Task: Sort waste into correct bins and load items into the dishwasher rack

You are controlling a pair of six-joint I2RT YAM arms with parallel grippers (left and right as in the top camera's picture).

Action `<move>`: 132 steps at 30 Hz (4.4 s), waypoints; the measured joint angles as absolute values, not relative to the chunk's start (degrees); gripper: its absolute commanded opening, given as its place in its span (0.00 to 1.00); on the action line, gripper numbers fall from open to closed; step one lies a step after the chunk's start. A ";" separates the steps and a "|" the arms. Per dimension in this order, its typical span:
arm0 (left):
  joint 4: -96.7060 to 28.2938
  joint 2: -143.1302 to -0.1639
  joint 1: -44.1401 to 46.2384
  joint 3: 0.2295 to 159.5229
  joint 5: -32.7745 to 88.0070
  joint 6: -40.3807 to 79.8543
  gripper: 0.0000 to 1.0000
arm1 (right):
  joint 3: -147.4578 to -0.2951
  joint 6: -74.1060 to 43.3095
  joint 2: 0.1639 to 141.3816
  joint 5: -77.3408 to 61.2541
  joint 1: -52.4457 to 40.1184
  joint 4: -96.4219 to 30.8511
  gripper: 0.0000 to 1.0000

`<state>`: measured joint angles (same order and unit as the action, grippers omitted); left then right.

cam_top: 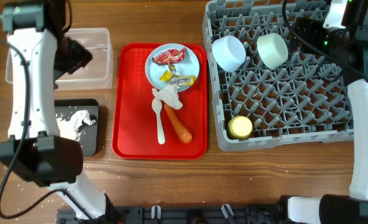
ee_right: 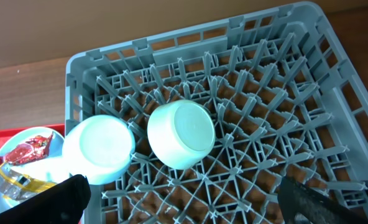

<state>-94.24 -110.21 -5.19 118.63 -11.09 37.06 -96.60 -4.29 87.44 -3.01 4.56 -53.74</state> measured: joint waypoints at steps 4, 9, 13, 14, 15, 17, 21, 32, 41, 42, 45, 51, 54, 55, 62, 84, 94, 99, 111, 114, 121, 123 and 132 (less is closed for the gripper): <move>-78.78 -104.68 -9.74 89.60 -9.65 40.64 0.88 | -96.60 -4.29 88.71 -3.01 4.56 -53.84 1.00; -55.07 -98.24 -14.22 68.05 -4.95 37.95 0.93 | -96.60 -4.29 89.03 -3.09 4.56 -53.71 1.00; -46.09 -98.37 -14.74 62.48 -4.56 36.01 0.92 | -96.60 -4.29 89.03 -3.49 4.56 -53.80 1.00; -45.67 -98.48 -14.74 62.15 -4.56 35.86 0.89 | -96.60 -4.29 89.03 -3.49 4.56 -53.78 1.00; -44.75 -98.74 -14.74 61.76 -4.58 35.79 0.84 | -96.60 -4.32 89.03 -3.60 4.56 -53.80 1.00; -43.24 -99.96 -14.74 61.21 -4.67 35.42 0.76 | -96.60 -4.29 89.03 -3.66 4.56 -53.87 1.00; -40.62 -101.08 -14.74 61.10 -4.84 34.76 0.43 | -96.60 -4.32 89.03 -3.66 4.56 -54.70 1.00; -55.83 -100.68 -14.74 66.39 -4.32 32.82 0.04 | -96.60 -4.32 89.03 -3.88 4.56 -54.96 1.00; -41.98 -94.70 -14.63 83.18 -2.33 26.76 1.00 | -96.60 -4.29 89.03 -4.08 4.56 -55.07 1.00; -40.25 -96.53 -14.59 83.18 -2.15 26.37 1.00 | -96.60 -4.29 89.03 -4.08 4.56 -55.18 1.00; -35.83 -103.83 -14.31 83.15 -1.98 26.33 1.00 | -96.60 -4.29 89.03 -4.10 4.56 -55.22 1.00; -35.97 -102.26 -10.35 83.37 5.28 25.43 1.00 | -96.60 -4.32 89.03 -4.10 4.56 -55.22 1.00; -35.94 -99.39 0.30 85.14 7.70 22.48 1.00 | -96.60 -4.32 89.03 -4.10 4.56 -55.29 1.00; -36.62 -99.66 4.47 85.47 7.27 22.02 1.00 | -96.60 -4.29 89.03 -4.08 4.56 -55.37 1.00; -44.82 -112.29 22.92 85.69 5.21 21.02 0.99 | -96.60 -4.29 89.03 -4.10 4.56 -56.60 1.00; -61.08 -113.91 24.97 94.00 1.13 19.55 0.04 | -96.60 -4.29 89.03 -4.10 4.56 -57.84 1.00; -56.55 -105.67 -2.92 98.59 -9.93 19.25 0.05 | -96.60 -4.29 89.03 -4.10 4.56 -57.82 1.00; -55.68 -108.75 -10.96 98.59 -6.76 19.59 1.00 | -96.60 -4.29 89.03 -4.10 4.56 -57.82 1.00; -44.31 -111.59 14.22 98.54 -1.93 19.99 1.00 | -96.60 -4.29 89.03 -4.10 4.56 -57.91 1.00; -46.94 -118.21 20.62 98.54 -1.72 19.99 1.00 | -96.60 -4.29 89.03 -4.10 4.56 -58.08 1.00; -50.15 -126.34 24.86 98.52 -1.58 19.73 0.60 | -96.60 -4.29 89.03 -4.10 4.56 -58.30 1.00; -50.06 -126.52 24.86 98.52 -1.58 19.77 0.29 | -96.60 -4.29 89.03 -4.10 4.56 -58.30 1.00; -57.32 -125.89 24.62 102.35 -1.52 19.81 0.04 | -96.60 -4.29 89.03 -4.08 4.56 -58.76 1.00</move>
